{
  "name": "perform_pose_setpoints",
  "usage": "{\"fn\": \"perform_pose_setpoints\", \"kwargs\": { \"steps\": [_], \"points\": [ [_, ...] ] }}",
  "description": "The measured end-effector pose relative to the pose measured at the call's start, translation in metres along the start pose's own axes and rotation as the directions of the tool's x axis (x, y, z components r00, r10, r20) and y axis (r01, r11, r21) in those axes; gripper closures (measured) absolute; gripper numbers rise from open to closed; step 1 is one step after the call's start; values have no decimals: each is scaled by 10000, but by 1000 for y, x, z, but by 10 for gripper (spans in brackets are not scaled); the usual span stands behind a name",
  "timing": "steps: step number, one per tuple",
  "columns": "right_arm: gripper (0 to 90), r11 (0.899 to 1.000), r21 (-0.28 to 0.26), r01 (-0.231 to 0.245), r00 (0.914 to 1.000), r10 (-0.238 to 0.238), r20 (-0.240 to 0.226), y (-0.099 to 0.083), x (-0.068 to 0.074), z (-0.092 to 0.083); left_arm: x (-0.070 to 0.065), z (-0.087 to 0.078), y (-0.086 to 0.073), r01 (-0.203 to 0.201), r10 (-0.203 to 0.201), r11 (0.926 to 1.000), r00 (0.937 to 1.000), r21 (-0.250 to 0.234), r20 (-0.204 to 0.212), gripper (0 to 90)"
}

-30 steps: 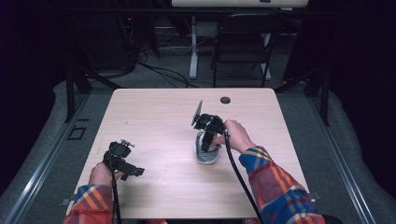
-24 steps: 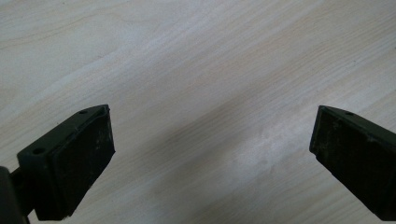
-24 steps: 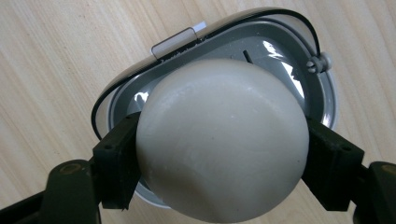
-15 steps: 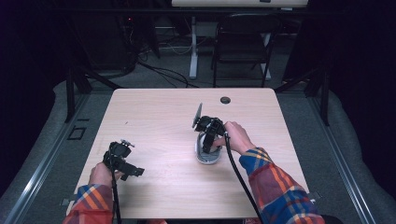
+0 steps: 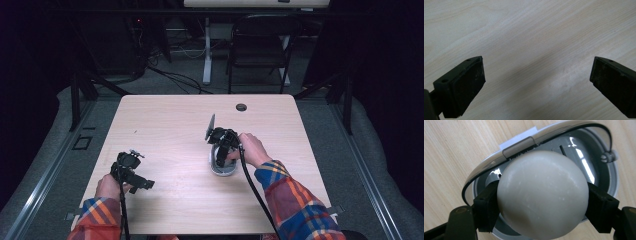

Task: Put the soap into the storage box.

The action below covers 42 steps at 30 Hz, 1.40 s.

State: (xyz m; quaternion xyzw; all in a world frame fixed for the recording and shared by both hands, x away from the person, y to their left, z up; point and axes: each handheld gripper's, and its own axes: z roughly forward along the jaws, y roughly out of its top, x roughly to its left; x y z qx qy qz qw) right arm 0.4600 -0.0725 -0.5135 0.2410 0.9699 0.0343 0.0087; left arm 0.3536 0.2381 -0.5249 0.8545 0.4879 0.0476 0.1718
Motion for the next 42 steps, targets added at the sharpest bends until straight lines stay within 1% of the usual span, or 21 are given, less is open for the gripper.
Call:
{"fn": "perform_pose_setpoints", "kwargs": {
  "steps": [4, 5, 9, 10, 11, 13, 16, 20, 21, 22, 23, 25, 26, 28, 30, 32, 34, 36, 42],
  "points": [
    [233, 10000, -48, -53, 9999, 52, -95, -2, -1, -1, 0, 0, 0, -56, 56, 10000, 10000, 49, -9, 0],
    [221, 9998, -146, -124, 9999, 123, -96, -3, -1, -2, 0, 0, 0, -54, 54, 10000, 10000, 45, -11, 0],
    [195, 9997, -244, -83, 9999, 80, -124, -5, -1, -7, 0, 0, 0, -16, 16, 10000, 10000, 39, -10, 0],
    [195, 9997, -244, -83, 9999, 80, -124, -5, -1, -7, 0, 0, 0, -75, 75, 10000, 10000, 43, -26, 0],
    [182, 9992, -369, -158, 9997, 151, -186, -6, -1, -8, 0, 0, 0, -73, 73, 10000, 10000, 26, -35, 0],
    [180, 9993, -351, -97, 9998, 90, -203, -6, -1, -9, 0, 0, 0, -38, 38, 10000, 10000, 53, -18, 0],
    [166, 9982, -582, -138, 9997, 126, -216, -8, -1, -11, 0, 0, 0, -83, 83, 9999, 10000, 56, -26, 0],
    [149, 9972, -735, -96, 9997, 79, -228, -10, 0, -16, 0, 1, 0, -48, 48, 9999, 10000, 92, -5, 0],
    [148, 9962, -860, -151, 9995, 128, -279, -11, 1, -17, 0, 1, 0, -44, 44, 10000, 10000, 79, -18, 0],
    [147, 9967, -812, -37, 9996, 15, -276, -11, 0, -19, 0, 1, 0, -41, 41, 10000, 10000, 79, -21, 0],
    [146, 9955, -947, -59, 9993, 25, -364, -13, 1, -22, 0, 1, 0, -42, 43, 10000, 10000, 80, -19, 0],
    [144, 9955, -945, -68, 9992, 29, -411, -13, 2, -23, 0, 1, 0, -92, 92, 9999, 10000, 56, -36, 0],
    [140, 9940, -1088, -86, 9991, 41, -417, -16, 2, -26, 0, 0, 0, -91, 91, 9999, 10000, 80, -24, 0],
    [138, 9938, -1103, -118, 9990, 70, -432, -17, 2, -28, 0, 1, 0, -89, 89, 9999, 10000, 61, -29, 0],
    [118, 9915, -1289, -177, 9988, 118, -466, -21, 1, -32, 0, 0, 0, -98, 98, 9999, 10000, 85, -17, 0],
    [113, 9916, -1272, -242, 9985, 177, -519, -23, 1, -34, 0, 1, 0, -93, 93, 9999, 10000, 68, -34, 0],
    [94, 9897, -1392, -335, 9985, 270, -480, -29, -1, -38, 0, 1, 0, -97, 98, 9999, 9999, 42, -41, 0],
    [93, 9900, -1379, -290, 9987, 230, -450, -30, -1, -40, 0, 1, 0, -90, 91, 9999, 10000, 55, -38, 0],
    [65, 9880, -1475, -459, 9985, 410, -361, -42, -3, -47, 0, 0, 0, -103, 103, 9999, 9999, 77, -25, 0]
  ]
}}
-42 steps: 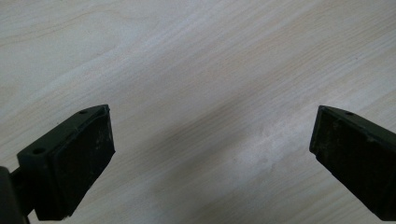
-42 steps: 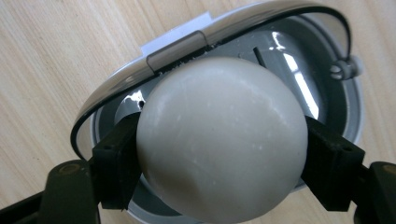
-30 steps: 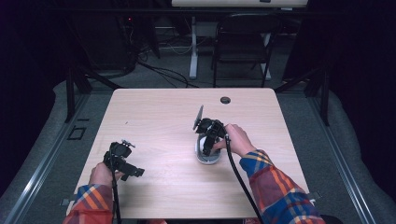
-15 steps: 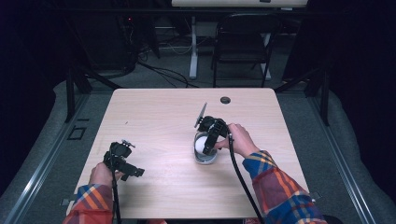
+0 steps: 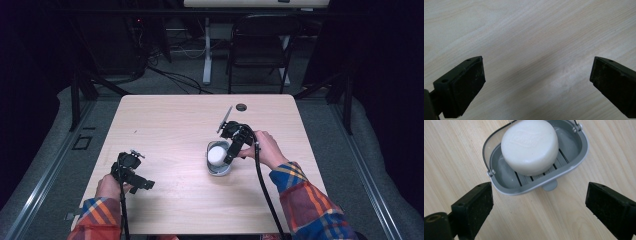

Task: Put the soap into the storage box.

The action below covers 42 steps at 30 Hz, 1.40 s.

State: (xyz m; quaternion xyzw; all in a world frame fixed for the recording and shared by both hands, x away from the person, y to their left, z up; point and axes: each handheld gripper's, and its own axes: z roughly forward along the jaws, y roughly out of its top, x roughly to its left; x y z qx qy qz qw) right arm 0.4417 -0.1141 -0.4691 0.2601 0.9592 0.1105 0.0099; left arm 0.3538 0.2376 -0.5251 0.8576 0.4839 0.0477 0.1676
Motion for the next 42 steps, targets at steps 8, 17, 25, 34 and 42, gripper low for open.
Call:
{"fn": "perform_pose_setpoints", "kwargs": {
  "steps": [8, 17, 25, 34, 42],
  "points": [
    [0, 9998, -105, -180, 9992, 184, 357, -20, -1, -12, -1, 0, 0, 3, -3, 10000, 10000, 21, -33, 0],
    [0, 9990, -176, -414, 9974, 424, 583, -46, -4, -23, -1, 1, 0, 58, -58, 10000, 10000, 50, -45, 0],
    [0, 9981, -27, -617, 9952, 618, 764, -69, -6, -22, -1, 2, 0, 21, -21, 10000, 10000, 73, -76, 0],
    [0, 9918, 154, -1269, 9888, 1252, 813, -107, -14, -17, -1, 2, 0, -2, 3, 9999, 10000, 114, -83, 0],
    [1, 9828, 121, -1842, 9798, 1826, 819, -139, -17, -8, -2, 2, 0, 29, -29, 9999, 10000, 117, -57, 0]
  ]
}}
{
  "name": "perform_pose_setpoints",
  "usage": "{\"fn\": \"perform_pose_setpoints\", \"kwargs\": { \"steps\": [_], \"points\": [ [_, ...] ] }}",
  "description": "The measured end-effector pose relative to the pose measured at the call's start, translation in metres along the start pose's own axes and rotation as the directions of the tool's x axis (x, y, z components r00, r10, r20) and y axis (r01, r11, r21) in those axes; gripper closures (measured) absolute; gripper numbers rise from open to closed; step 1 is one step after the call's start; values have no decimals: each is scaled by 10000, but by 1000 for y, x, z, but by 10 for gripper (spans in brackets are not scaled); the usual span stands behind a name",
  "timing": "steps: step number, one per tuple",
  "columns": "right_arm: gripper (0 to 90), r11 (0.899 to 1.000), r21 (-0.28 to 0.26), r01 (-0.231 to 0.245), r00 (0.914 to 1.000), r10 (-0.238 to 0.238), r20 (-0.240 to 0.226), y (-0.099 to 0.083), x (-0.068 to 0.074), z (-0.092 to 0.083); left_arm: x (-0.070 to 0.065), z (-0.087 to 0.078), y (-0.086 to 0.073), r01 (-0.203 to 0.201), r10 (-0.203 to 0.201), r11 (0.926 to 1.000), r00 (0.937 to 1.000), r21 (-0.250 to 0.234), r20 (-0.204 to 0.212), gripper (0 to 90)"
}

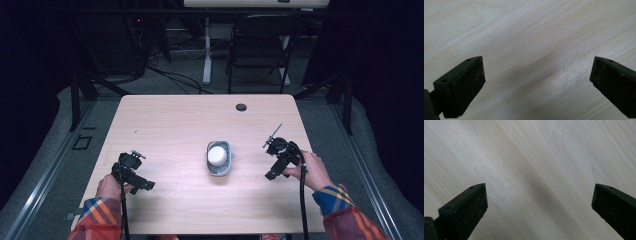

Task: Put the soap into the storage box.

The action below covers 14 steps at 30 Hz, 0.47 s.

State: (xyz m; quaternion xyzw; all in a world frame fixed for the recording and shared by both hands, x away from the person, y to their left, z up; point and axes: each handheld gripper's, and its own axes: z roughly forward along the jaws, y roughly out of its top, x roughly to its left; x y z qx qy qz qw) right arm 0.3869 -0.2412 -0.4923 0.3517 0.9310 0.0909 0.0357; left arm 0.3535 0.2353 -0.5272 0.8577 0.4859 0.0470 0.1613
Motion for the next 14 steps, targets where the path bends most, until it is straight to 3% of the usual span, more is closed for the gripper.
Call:
{"fn": "perform_pose_setpoints", "kwargs": {
  "steps": [3, 5, 7, 12, 14],
  "points": [
    [2, 9999, 5, -149, 9999, 149, 19, -13, -3, 5, 1, 0, 0, -43, 43, 10000, 10000, 32, 31, 0],
    [3, 9980, -125, -617, 9980, 616, -129, -25, -5, 15, 0, 0, 0, 24, -24, 10000, 10000, -17, 56, 0],
    [3, 9983, 192, -544, 9984, 546, -109, -27, -7, 18, 0, 1, 0, -41, 42, 10000, 10000, -6, 69, 0],
    [3, 9987, 213, -464, 9989, 463, 63, -25, -8, 20, 0, 1, 0, -84, 84, 10000, 9999, 8, 106, 0],
    [3, 9984, 124, -548, 9984, 550, -115, -25, -8, 22, 0, 1, 1, -131, 130, 9999, 9998, 48, 115, 0]
  ]
}}
